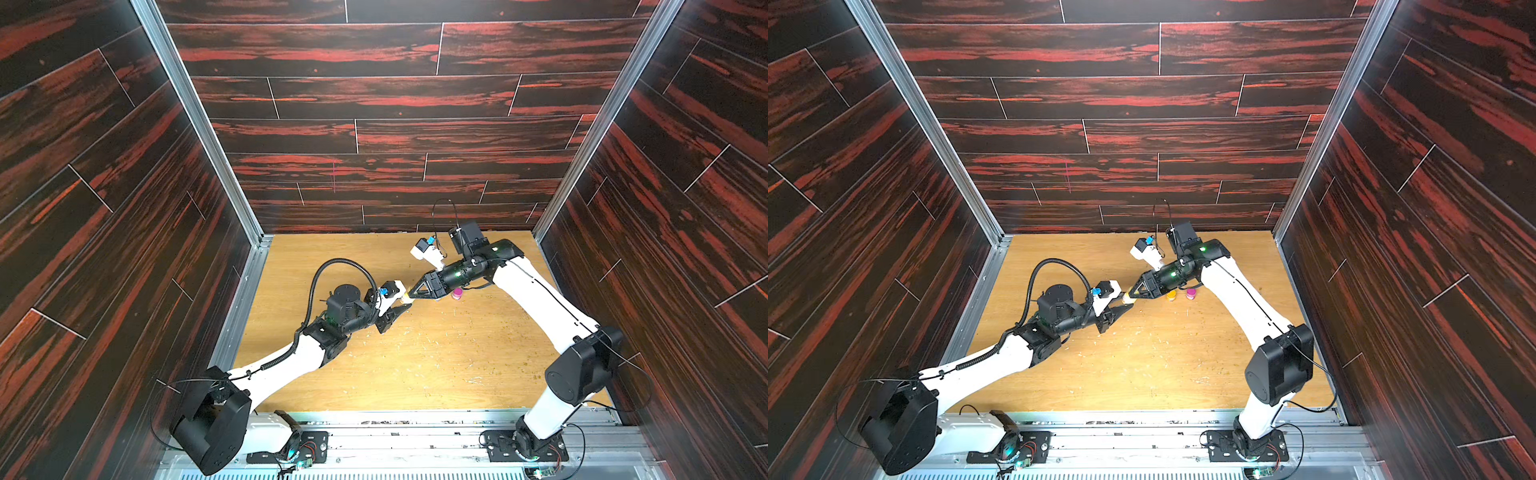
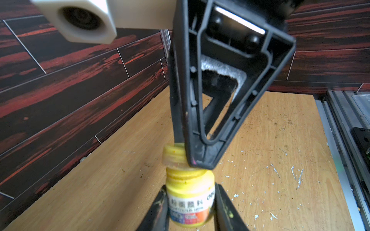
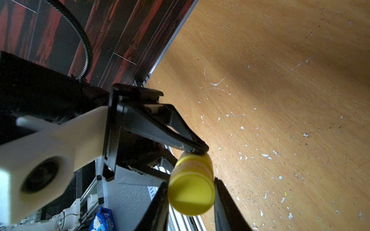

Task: Close the paint jar lid
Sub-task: Close the lid on the paint jar.

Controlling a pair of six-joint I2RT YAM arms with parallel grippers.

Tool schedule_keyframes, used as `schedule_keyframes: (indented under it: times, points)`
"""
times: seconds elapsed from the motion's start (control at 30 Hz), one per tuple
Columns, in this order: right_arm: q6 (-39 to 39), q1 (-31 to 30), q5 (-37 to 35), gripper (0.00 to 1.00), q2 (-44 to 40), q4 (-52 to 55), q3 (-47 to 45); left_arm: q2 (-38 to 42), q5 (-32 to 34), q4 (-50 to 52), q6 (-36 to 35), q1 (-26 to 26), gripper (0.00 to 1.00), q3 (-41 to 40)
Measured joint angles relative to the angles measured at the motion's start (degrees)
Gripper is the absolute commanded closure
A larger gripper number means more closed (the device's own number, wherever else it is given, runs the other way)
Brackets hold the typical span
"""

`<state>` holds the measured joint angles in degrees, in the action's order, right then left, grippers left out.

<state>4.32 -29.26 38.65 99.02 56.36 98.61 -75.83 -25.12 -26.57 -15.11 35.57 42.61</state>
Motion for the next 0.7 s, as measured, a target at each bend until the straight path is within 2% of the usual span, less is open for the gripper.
schedule_keyframes:
  times: [0.2,0.7]
  points:
    - [3.65,-1.11,-2.43,0.75,1.84,3.17,2.21,0.0,0.04,1.95,-0.17,-0.09,0.75,0.02]
    - [11.15,-2.32,-3.23,0.74,3.21,4.11,2.23,0.37,-0.22,4.85,-0.46,-0.11,0.75,0.04]
